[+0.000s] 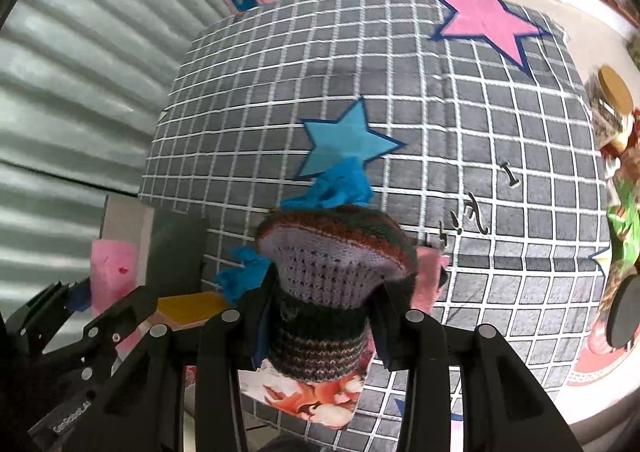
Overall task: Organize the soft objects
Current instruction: 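Carry the pink sponge and knit hat with both tools over the white box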
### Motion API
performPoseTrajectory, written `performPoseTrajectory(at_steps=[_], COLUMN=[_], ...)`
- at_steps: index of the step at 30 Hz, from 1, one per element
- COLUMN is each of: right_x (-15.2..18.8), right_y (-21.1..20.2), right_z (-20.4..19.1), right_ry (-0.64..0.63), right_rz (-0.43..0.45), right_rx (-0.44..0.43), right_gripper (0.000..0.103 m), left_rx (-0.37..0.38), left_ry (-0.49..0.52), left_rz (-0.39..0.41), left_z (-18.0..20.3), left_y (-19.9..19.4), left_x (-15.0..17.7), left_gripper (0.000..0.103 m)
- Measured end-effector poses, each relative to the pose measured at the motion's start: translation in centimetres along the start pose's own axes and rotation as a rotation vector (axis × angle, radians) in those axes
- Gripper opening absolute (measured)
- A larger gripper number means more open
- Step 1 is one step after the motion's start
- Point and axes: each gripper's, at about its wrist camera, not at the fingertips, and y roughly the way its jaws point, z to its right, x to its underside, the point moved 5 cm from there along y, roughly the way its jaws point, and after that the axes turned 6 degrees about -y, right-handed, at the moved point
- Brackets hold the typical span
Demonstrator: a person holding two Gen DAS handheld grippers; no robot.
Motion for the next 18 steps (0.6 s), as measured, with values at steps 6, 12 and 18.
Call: performPoseTrajectory(at_steps=[6,12,18], right_x=[-0.1,-0.3,-0.5], right_y=[-0.9,-1.5,-1.2], right_z=[-2.7,-4.9,-7.7], right_ry=[-0.044,-0.080,-0.129], right_rz=[0.006,0.012,0.005], right_rx=[0.007,0.016,0.016], right_gripper=[0.042,0.042,0.042], left_rx=[-0.001,-0.001,-0.004], left_ry=[-0.022,-0.055,-0.097], left_rz=[0.020,0.042,0.060], left_z=[-1.9,-3.7,-6.0], left_y=[-1.2,-2.3,-3.3], left_x=[0.6,1.1,1.6], left_gripper=[0.053,0.053,0.052])
